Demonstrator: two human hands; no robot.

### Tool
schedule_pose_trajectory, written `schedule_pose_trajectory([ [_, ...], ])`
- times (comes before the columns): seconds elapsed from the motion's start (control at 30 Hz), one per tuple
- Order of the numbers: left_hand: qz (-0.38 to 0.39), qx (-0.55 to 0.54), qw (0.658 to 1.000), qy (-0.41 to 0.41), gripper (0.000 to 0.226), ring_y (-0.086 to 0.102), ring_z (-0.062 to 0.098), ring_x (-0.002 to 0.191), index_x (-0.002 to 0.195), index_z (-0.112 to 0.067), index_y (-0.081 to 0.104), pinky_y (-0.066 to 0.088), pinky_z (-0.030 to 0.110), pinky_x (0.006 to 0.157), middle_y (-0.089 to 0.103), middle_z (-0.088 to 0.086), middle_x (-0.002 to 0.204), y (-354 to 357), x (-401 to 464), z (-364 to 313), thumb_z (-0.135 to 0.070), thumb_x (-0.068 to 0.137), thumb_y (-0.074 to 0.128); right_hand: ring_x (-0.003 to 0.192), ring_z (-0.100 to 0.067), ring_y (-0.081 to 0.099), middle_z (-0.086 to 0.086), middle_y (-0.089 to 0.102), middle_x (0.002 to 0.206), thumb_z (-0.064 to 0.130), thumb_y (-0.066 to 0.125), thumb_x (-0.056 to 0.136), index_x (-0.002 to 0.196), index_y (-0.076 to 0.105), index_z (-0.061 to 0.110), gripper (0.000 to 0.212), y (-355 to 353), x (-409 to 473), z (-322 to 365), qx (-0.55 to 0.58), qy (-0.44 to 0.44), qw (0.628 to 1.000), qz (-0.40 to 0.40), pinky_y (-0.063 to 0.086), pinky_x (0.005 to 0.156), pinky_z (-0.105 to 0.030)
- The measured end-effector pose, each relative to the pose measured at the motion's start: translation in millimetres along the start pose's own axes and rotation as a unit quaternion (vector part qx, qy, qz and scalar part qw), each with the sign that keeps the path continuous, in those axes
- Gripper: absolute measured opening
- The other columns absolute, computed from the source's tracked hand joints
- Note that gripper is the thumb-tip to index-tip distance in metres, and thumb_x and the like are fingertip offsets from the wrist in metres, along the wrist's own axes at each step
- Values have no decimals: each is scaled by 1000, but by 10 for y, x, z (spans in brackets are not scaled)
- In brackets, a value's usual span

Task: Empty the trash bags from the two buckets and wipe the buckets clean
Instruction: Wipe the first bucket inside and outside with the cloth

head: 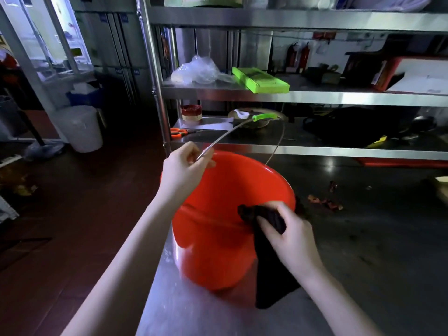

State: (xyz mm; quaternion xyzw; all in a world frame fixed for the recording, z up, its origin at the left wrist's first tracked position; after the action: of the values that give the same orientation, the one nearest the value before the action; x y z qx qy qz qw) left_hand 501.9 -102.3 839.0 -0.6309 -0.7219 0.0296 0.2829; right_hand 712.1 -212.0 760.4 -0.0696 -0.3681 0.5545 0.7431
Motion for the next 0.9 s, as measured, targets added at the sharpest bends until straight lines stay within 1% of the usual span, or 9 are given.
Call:
schedule_pose_trajectory([
  [0.1, -18, -21, 999, 20, 22, 66, -4, 70, 88, -9, 53, 44, 16, 60, 73, -10, 73, 50, -9, 51, -29, 96, 57, 95, 6, 63, 18, 70, 96, 13, 72, 86, 101, 67, 27, 21, 149, -176, -240, 49, 53, 997, 0, 49, 84, -19],
  [0.2, -22, -14, 997, 78, 3, 64, -3, 70, 97, -16, 55, 42, 15, 63, 73, -9, 79, 55, -60, 166, -16, 98, 52, 99, 6, 62, 20, 69, 100, 10, 70, 86, 103, 65, 30, 27, 138, -209, -299, 56, 59, 996, -36, 45, 85, -12],
  [0.3, -33, -19, 991, 130, 14, 51, 10, 52, 101, -22, 57, 39, 22, 52, 74, -7, 82, 13, -80, 245, -9, 98, 51, 105, 8, 58, 22, 66, 107, 8, 67, 89, 110, 64, 27, 29, -46, -59, -184, 54, 36, 995, -81, 43, 89, -9],
  [0.43, -51, -42, 992, 112, 18, 37, 10, 44, 105, -21, 58, 30, 19, 42, 74, -7, 81, -89, -23, 357, -6, 98, 51, 111, 1, 57, 13, 65, 113, 9, 63, 90, 118, 63, 20, 30, -433, 326, 117, 20, -49, 987, -151, 41, 95, -14],
  [0.57, -54, -45, 993, 95, 23, 54, 39, 62, 108, -29, 57, 38, 34, 50, 74, -11, 80, -227, 0, 496, -10, 100, 49, 110, -4, 59, 12, 65, 114, 13, 63, 91, 121, 62, 21, 31, -689, 761, 383, -21, -106, 980, -165, 44, 96, -20],
  [0.63, -63, -48, 992, 94, 24, 57, 43, 71, 109, -30, 56, 40, 32, 55, 74, -11, 80, -323, -11, 542, -10, 100, 49, 107, -7, 59, 17, 63, 111, 16, 64, 91, 121, 63, 22, 31, -730, 947, 487, -41, -126, 979, -152, 46, 96, -25],
  [0.7, -64, -37, 992, 99, 25, 55, 43, 68, 110, -29, 56, 37, 22, 52, 74, -10, 79, -395, -22, 577, -7, 99, 48, 103, -9, 59, 23, 60, 105, 18, 66, 90, 119, 64, 23, 30, -737, 1103, 569, -55, -139, 980, -133, 46, 95, -26],
  [0.77, -64, -29, 994, 88, 27, 54, 40, 64, 110, -30, 57, 38, 23, 53, 74, -10, 78, -470, 11, 635, -8, 100, 47, 103, -10, 59, 27, 57, 101, 18, 68, 89, 118, 65, 23, 30, -693, 1236, 666, -62, -153, 980, -112, 45, 95, -24],
  [0.9, -23, 4, 998, 62, 35, 67, 14, 78, 100, -42, 54, 49, 29, 73, 73, -11, 81, -538, 143, 687, -9, 99, 45, 95, -2, 53, 35, 51, 88, 17, 74, 83, 115, 67, 25, 34, -509, 1398, 786, -75, -171, 981, -59, 39, 88, -13],
])
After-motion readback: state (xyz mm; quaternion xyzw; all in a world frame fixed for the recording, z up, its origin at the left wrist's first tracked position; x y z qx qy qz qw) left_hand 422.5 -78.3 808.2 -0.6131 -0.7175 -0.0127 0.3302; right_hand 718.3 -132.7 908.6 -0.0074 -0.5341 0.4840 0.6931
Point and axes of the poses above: each hand's wrist, its own x-axis towards the middle knuckle, its own y-axis out of the palm, z = x × y, the point moved 5 cm from there along x, towards the middle knuckle
